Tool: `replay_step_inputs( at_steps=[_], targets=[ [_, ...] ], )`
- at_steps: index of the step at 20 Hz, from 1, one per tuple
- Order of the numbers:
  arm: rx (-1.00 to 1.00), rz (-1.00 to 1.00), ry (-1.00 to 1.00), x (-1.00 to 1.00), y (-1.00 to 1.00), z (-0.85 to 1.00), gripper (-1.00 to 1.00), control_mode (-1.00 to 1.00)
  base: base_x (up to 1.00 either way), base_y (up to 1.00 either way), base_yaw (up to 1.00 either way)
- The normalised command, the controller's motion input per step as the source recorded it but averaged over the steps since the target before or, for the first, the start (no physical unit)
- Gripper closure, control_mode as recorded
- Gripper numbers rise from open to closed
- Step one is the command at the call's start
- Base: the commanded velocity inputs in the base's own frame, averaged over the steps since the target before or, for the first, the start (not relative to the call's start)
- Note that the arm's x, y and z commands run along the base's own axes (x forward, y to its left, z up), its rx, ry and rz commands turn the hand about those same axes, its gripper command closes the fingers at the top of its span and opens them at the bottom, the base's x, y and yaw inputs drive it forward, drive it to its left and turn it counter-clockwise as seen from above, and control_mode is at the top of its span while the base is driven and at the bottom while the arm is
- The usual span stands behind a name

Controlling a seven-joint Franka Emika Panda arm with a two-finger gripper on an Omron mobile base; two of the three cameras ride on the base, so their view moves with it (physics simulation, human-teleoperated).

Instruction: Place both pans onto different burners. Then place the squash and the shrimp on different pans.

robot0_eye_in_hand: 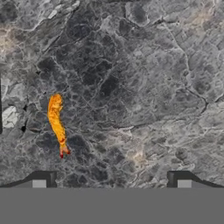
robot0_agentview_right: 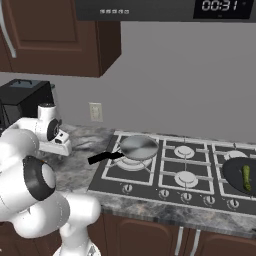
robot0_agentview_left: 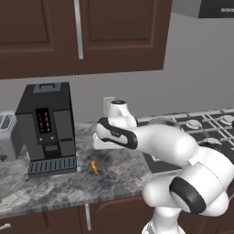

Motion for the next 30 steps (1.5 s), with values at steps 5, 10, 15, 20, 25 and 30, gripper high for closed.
replay_step_inputs(
  at_steps=[5, 10, 15, 20, 25, 30],
  targets=[
    [0.0, 0.1, -0.02, 0.08, 0.31, -0.13, -1.0, -1.0, 0.0, 0.0, 0.0],
    [0.0, 0.12, -0.05, 0.0, 0.12, -0.16, -1.0, -1.0, 0.0, 0.0, 0.0],
    [0.0, 0.11, -0.04, 0.0, 0.2, -0.15, -1.0, -1.0, 0.0, 0.0, 0.0],
    [0.0, 0.08, -0.03, 0.0, 0.19, -0.18, -1.0, -1.0, 0.0, 0.0, 0.0],
    [0.0, 0.06, -0.04, 0.0, 0.07, -0.25, -1.0, -1.0, 0.0, 0.0, 0.0],
    [0.01, 0.06, -0.04, 0.0, 0.05, -0.28, -1.0, -1.0, 0.0, 0.0, 0.0]
  ],
)
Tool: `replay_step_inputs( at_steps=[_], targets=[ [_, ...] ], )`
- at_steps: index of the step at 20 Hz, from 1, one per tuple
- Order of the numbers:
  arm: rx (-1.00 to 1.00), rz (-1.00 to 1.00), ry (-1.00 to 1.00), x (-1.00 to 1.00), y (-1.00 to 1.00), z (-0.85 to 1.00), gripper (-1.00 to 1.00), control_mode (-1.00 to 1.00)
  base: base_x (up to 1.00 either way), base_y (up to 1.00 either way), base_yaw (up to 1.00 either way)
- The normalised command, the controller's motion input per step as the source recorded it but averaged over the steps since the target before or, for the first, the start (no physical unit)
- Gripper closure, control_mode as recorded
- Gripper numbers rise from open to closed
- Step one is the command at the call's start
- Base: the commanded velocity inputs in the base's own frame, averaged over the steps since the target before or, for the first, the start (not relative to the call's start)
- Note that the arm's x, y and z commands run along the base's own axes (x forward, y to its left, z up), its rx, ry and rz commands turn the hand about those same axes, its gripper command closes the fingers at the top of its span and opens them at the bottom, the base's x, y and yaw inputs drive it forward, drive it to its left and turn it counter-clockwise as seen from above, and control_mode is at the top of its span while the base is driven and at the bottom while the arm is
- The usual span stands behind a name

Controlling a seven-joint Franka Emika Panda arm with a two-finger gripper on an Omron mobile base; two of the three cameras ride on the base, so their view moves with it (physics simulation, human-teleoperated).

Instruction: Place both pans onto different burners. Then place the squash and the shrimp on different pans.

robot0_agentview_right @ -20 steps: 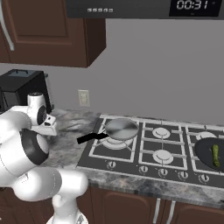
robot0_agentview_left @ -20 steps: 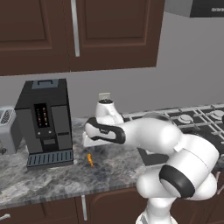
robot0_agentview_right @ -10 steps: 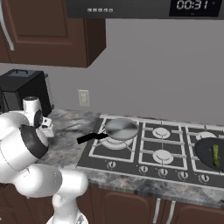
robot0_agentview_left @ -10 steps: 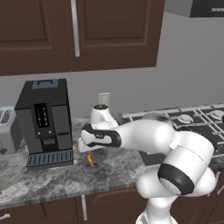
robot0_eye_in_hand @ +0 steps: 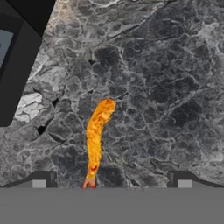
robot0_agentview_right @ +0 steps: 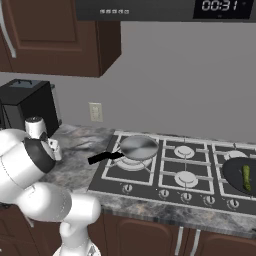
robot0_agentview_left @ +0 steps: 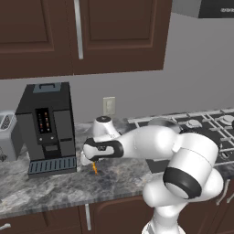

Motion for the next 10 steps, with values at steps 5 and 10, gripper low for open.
replay_step_inputs(
  at_steps=[5, 10],
  targets=[
    [0.0, 0.05, -0.04, 0.07, 0.08, -0.24, -1.0, -1.0, 0.0, 0.0, 0.0],
    [0.0, 0.06, -0.03, 0.13, 0.03, -0.21, -1.0, -1.0, 0.0, 0.0, 0.0]
  ],
)
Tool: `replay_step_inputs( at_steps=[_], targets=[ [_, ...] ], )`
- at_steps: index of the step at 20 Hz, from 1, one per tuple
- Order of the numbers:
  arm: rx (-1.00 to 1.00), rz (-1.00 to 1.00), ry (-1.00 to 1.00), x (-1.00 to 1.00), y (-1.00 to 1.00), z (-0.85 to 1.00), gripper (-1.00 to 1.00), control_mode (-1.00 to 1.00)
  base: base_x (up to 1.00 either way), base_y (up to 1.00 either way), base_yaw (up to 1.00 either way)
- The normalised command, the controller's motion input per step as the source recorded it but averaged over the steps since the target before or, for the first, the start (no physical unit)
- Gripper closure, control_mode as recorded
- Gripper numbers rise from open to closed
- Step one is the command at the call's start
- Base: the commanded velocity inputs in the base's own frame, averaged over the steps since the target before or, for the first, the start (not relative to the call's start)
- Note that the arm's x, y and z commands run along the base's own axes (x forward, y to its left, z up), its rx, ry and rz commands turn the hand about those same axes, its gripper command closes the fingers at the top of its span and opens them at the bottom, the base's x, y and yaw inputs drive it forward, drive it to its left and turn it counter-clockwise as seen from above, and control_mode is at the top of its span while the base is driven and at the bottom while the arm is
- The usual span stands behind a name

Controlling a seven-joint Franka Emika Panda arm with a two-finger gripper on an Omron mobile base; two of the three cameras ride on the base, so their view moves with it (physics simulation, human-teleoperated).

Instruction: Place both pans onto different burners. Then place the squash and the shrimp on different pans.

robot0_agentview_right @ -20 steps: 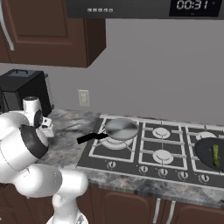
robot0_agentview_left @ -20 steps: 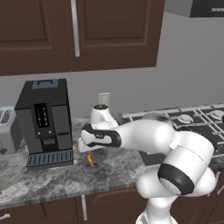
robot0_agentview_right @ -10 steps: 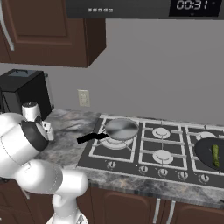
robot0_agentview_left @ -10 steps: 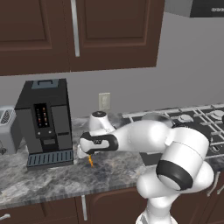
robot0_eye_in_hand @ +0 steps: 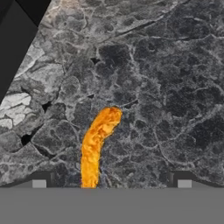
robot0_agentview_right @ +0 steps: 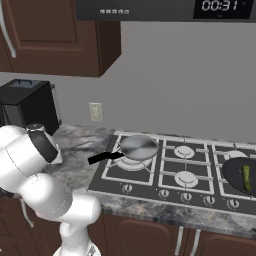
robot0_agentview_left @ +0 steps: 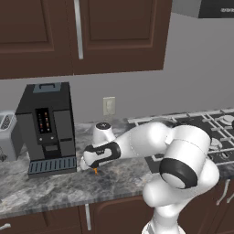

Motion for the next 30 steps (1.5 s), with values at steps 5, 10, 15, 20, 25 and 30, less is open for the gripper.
replay_step_inputs(
  at_steps=[5, 10, 15, 20, 25, 30],
  targets=[
    [0.01, 0.05, -0.01, 0.19, 0.07, -0.15, -1.0, -1.0, 0.0, 0.0, 0.0],
    [0.0, 0.03, 0.0, 0.1, 0.21, -0.15, -1.0, -1.0, 0.0, 0.0, 0.0],
    [0.0, 0.04, -0.06, 0.01, 0.19, -0.51, 1.0, -1.0, 0.0, 0.0, 0.0],
    [0.0, 0.02, -0.06, 0.0, 0.05, -0.55, 1.0, -1.0, 0.0, 0.0, 0.0],
    [0.0, 0.0, -0.01, 0.0, 0.0, -0.08, 1.0, -1.0, 0.0, 0.0, 0.0],
    [0.0, 0.0, -0.1, -0.19, -0.32, 0.15, 1.0, -1.0, 0.0, 0.0, 0.0]
  ],
)
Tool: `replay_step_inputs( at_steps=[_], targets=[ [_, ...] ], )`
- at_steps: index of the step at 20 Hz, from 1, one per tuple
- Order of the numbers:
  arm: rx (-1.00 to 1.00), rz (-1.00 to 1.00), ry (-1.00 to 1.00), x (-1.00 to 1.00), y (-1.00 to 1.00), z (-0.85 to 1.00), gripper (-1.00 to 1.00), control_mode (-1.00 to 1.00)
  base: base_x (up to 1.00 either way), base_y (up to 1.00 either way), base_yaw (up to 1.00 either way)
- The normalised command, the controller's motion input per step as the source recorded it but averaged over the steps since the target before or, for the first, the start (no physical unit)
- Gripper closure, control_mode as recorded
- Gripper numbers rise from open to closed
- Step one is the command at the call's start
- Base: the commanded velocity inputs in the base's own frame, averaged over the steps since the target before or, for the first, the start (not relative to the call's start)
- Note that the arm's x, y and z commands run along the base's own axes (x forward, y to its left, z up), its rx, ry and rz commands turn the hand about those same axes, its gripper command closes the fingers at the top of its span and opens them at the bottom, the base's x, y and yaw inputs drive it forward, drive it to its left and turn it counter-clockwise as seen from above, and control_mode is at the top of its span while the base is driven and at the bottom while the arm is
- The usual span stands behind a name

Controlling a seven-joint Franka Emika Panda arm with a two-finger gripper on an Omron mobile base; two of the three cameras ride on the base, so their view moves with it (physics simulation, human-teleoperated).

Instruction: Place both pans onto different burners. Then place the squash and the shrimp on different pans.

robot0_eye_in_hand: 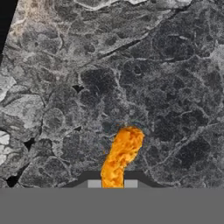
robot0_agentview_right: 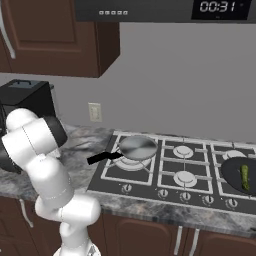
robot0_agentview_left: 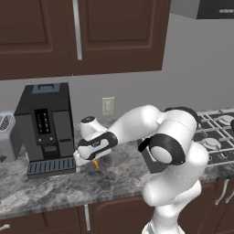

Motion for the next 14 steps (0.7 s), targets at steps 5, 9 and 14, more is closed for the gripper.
replay_step_inputs(
  at_steps=[5, 9, 14],
  targets=[
    [0.05, -0.03, -0.16, -0.39, -0.56, 0.55, 1.0, -1.0, 0.0, 0.0, 0.0],
    [0.09, -0.05, -0.11, -0.28, -0.66, 0.61, 1.0, -1.0, 0.0, 0.0, 0.0],
    [0.11, -0.06, -0.1, -0.07, -0.61, 0.72, 1.0, -1.0, 0.0, 0.0, 0.0]
  ],
)
